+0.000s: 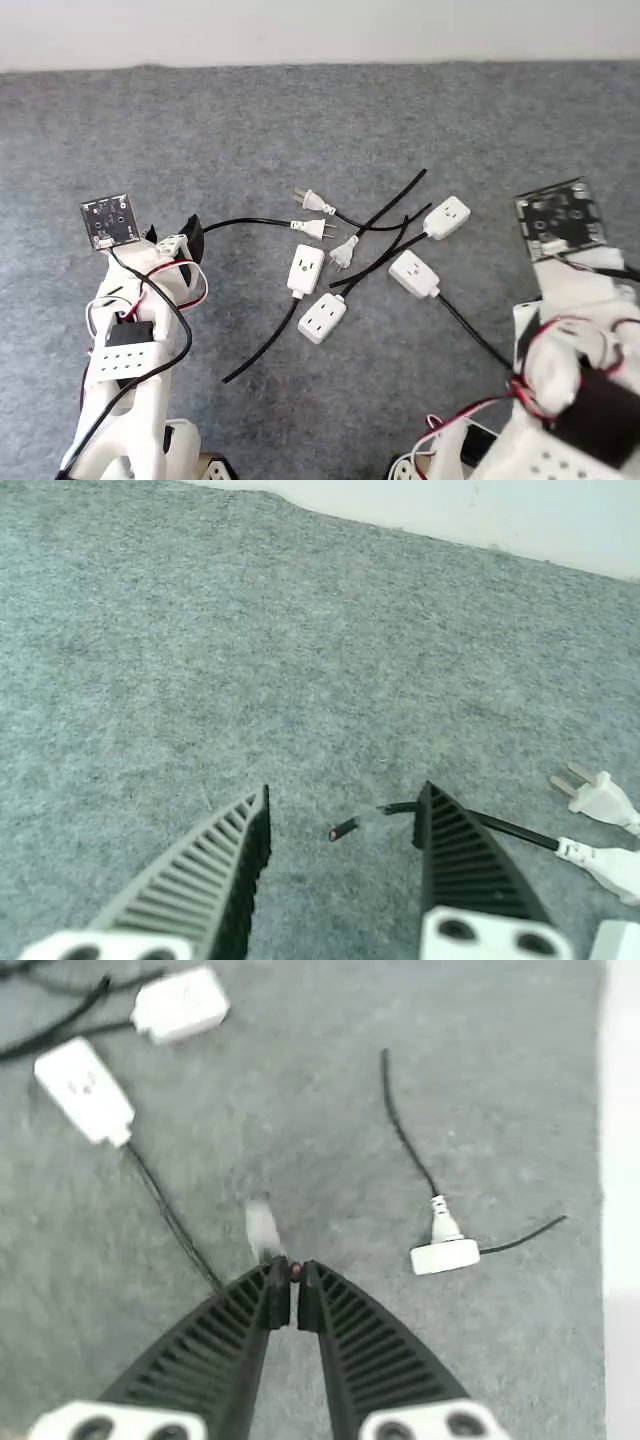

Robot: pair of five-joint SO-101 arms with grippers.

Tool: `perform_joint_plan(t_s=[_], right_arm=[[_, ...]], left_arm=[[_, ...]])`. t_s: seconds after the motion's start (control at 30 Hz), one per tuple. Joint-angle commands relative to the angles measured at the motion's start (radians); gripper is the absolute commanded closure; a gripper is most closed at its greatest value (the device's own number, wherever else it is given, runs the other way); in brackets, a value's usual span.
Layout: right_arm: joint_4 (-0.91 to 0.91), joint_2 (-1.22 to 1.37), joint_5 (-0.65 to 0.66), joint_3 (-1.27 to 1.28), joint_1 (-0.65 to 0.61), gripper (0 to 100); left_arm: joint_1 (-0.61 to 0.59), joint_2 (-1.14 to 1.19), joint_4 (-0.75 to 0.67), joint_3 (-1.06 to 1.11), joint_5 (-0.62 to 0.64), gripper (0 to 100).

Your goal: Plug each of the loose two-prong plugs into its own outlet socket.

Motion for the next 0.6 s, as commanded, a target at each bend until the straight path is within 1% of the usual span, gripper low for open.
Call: perform_joint_plan(t_s=[0.0,0.13,0.27,0.37,0.47,0.57], right_arm=[[0.082,0.073,-0.063,-0.183,0.010,99.0],[0.088,0.159,-0.080,-0.216,0.025,99.0],[0.082,0.274,-0.074,-0.166,0.065,99.0],[0.062,0.372,-0.014,-0.106,0.068,99.0],[-0.054,0.446,0.009,-0.018,0.074,99.0],[-0.228,0.509,0.044,0.061,0.110,99.0]], left_arm=[[0.006,-0.003,-0.032,-0.016,-0.011,78],[0.006,-0.003,-0.032,-0.015,-0.011,78],[0.006,-0.003,-0.031,-0.015,-0.011,78],[0.006,-0.003,-0.031,-0.015,-0.011,78],[0.006,-0.003,-0.031,-0.015,-0.011,78],[0.006,-0.003,-0.031,-0.015,-0.011,78]])
